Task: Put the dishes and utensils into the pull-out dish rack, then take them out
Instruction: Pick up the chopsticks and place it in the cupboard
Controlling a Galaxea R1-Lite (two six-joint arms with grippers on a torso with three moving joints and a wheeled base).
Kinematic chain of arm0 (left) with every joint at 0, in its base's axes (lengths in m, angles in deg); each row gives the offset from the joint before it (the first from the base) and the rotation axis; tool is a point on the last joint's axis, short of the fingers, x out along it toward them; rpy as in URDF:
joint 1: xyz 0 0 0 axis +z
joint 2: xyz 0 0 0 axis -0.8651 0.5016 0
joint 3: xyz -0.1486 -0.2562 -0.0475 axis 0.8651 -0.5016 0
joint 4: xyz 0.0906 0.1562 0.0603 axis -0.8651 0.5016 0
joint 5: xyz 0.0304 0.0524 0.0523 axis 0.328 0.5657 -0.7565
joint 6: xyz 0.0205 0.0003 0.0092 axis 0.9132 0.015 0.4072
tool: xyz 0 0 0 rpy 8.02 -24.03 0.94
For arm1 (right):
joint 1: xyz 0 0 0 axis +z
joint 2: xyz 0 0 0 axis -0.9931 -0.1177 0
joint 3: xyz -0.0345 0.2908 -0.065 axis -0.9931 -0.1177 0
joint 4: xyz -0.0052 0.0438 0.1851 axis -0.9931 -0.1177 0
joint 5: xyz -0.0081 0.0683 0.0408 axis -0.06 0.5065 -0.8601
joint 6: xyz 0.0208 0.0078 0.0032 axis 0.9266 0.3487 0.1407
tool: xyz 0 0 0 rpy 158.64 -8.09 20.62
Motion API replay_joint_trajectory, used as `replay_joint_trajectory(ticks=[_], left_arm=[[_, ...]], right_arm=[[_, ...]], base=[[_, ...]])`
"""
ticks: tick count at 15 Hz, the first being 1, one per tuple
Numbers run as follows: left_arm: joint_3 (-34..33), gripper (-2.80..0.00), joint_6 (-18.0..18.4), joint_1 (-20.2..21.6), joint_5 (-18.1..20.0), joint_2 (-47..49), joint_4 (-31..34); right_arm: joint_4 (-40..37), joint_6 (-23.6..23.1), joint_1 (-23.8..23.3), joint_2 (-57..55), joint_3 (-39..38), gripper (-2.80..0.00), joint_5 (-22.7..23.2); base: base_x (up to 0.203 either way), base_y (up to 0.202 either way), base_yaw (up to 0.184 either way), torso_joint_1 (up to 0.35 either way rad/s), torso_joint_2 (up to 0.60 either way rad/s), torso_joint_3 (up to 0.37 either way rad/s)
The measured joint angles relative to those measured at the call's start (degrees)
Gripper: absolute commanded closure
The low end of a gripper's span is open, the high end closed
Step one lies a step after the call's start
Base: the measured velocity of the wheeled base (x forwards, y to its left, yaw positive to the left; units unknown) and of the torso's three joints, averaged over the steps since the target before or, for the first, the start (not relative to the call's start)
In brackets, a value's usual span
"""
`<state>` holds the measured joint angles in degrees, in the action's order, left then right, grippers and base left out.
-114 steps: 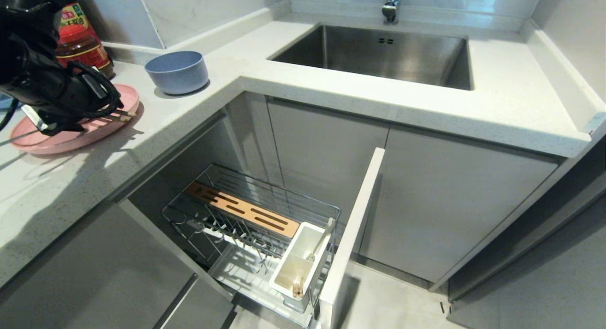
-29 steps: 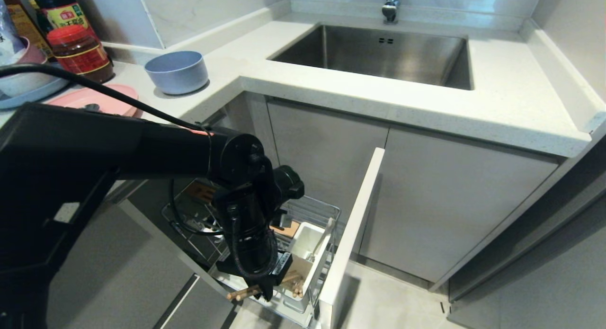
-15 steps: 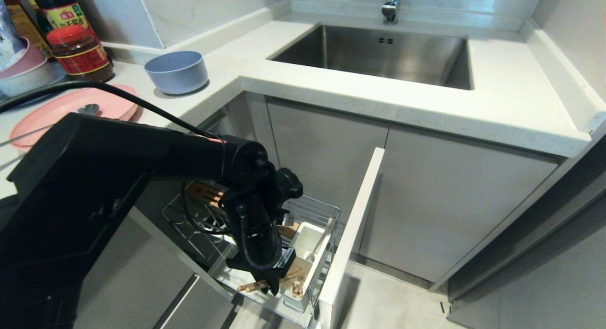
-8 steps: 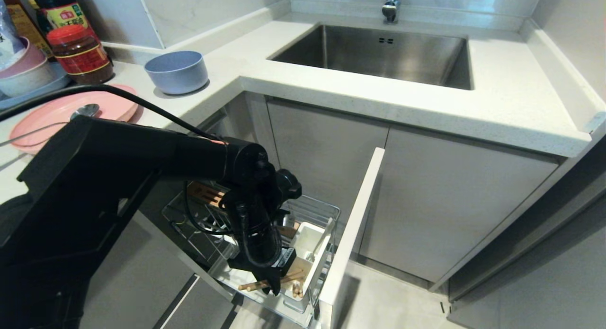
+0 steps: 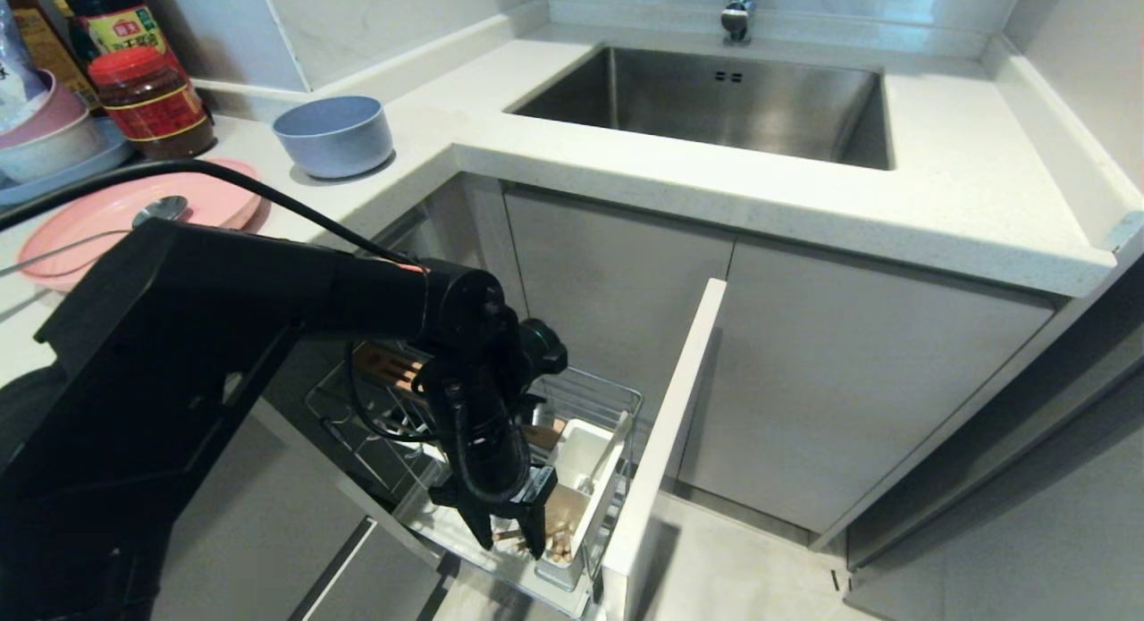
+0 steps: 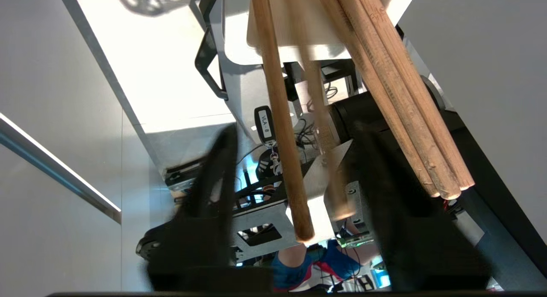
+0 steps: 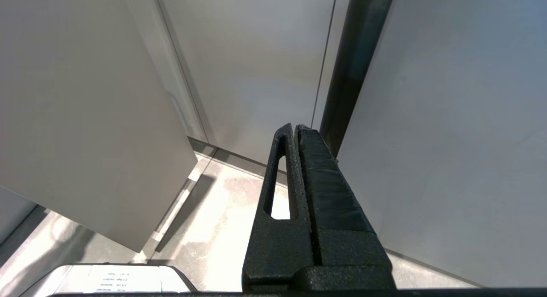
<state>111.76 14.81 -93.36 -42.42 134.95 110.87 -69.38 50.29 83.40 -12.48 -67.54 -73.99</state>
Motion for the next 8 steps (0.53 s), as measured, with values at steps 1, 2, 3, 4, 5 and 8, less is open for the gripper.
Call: replay_joint_trajectory(ticks=[1,2,3,4,5,8], left_arm=[[0.00,-2.80,-0.02,0.00,0.02,-0.03,0.01],[0.01,-2.80,0.00,0.00,0.03,-0.11,0.00],[0.01,-2.80,-0.02,0.00,-0.01,-0.22,0.01],[0.01,-2.80,-0.02,0.01,-0.01,-0.51,0.01],[0.01,-2.80,0.00,0.04,-0.01,-1.03,0.11],[-0.10,0.00,-0.23,0.09,-0.33,-3.78,0.38]], right_arm=[[0.00,-0.02,0.00,0.00,0.00,0.00,0.00],[0.00,-0.02,0.00,0.00,0.00,0.00,0.00],[0.00,0.00,0.00,0.00,0.00,0.00,0.00],[0.00,-0.02,0.00,0.00,0.00,0.00,0.00],[0.00,-0.02,0.00,0.00,0.00,0.00,0.00],[0.00,0.00,0.00,0.00,0.00,0.00,0.00]], base=[[0.000,0.000,0.000,0.000,0.00,0.000],[0.000,0.000,0.000,0.000,0.00,0.000],[0.000,0.000,0.000,0.000,0.00,0.000],[0.000,0.000,0.000,0.000,0.00,0.000],[0.000,0.000,0.000,0.000,0.00,0.000],[0.000,0.000,0.000,0.000,0.00,0.000]])
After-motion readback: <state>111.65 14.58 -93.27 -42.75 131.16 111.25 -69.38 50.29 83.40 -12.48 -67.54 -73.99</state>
